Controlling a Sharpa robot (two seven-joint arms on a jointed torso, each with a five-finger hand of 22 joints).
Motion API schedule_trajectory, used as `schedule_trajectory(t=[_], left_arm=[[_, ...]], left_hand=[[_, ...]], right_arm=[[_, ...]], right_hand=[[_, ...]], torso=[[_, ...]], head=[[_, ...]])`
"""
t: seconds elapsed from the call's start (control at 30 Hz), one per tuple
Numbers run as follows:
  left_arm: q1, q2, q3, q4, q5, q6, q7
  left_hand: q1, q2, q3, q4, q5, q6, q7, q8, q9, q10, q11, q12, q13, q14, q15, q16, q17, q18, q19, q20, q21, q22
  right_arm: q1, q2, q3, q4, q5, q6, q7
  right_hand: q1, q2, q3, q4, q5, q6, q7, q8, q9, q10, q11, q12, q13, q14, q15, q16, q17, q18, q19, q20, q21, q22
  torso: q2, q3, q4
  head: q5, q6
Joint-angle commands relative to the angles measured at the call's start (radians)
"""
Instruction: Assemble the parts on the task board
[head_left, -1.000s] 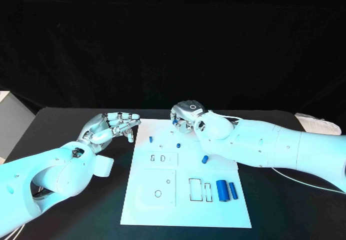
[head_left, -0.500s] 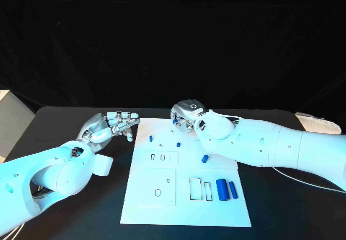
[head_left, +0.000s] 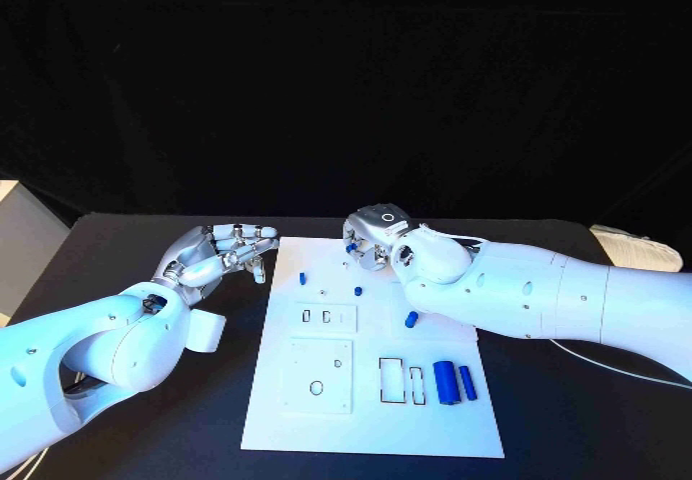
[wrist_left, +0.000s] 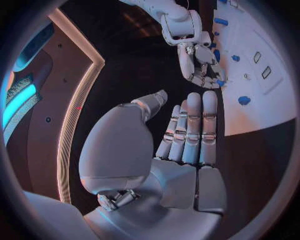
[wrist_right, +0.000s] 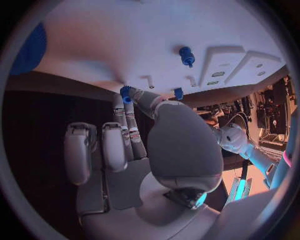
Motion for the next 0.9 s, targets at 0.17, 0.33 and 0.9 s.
schedule_trajectory(t=[0.17,0.33,0.9], left_arm=[[0.001,0.001,0.001,0.002,0.003,0.010,0.005],[0.001,0.001,0.001,0.002,0.003,0.010,0.005],[0.001,0.003,0.001,-0.001,0.004,0.009,0.004]], left_hand=[[-0.002,0.009,0.000,-0.005,-0.001,-0.007,0.000,-0.005,0.001,-0.008,0.002,0.005,0.002,-0.005,0.000,0.004,0.000,0.015,-0.006,-0.001,0.005,0.001],[-0.002,0.009,0.000,-0.005,-0.001,-0.007,0.000,-0.005,0.001,-0.008,0.002,0.005,0.002,-0.005,0.000,0.004,0.000,0.015,-0.006,-0.001,0.005,0.001],[-0.003,0.010,0.000,-0.006,-0.001,-0.008,0.001,-0.005,0.002,-0.008,0.002,0.005,0.002,-0.006,0.000,0.005,0.000,0.015,-0.008,-0.001,0.008,0.002]], right_arm=[[-0.003,0.001,-0.002,-0.002,-0.016,0.017,-0.009],[-0.003,0.006,-0.002,-0.014,-0.015,0.021,-0.008],[-0.002,0.013,-0.002,-0.028,0.002,0.035,0.020]], right_hand=[[-0.002,0.005,0.002,0.006,0.004,0.007,-0.002,0.001,0.000,0.009,-0.015,0.005,0.000,0.031,0.002,0.006,0.001,-0.017,0.039,-0.001,0.002,0.097],[-0.005,0.002,0.001,0.008,0.001,0.006,-0.002,0.001,0.001,0.008,-0.014,0.005,0.000,0.031,0.002,0.006,0.000,-0.016,0.038,-0.001,-0.001,0.094],[-0.043,-0.067,-0.003,0.043,-0.010,-0.083,0.029,-0.071,-0.012,-0.124,0.022,0.001,-0.041,-0.002,0.031,-0.054,-0.130,0.014,-0.022,0.024,-0.112,-0.046]], torso=[[0.000,-0.0009,0.0011],[0.000,-0.0017,0.0017],[0.001,-0.0011,0.0011]], head=[[-0.002,0.003],[-0.004,0.004],[-0.002,0.000]])
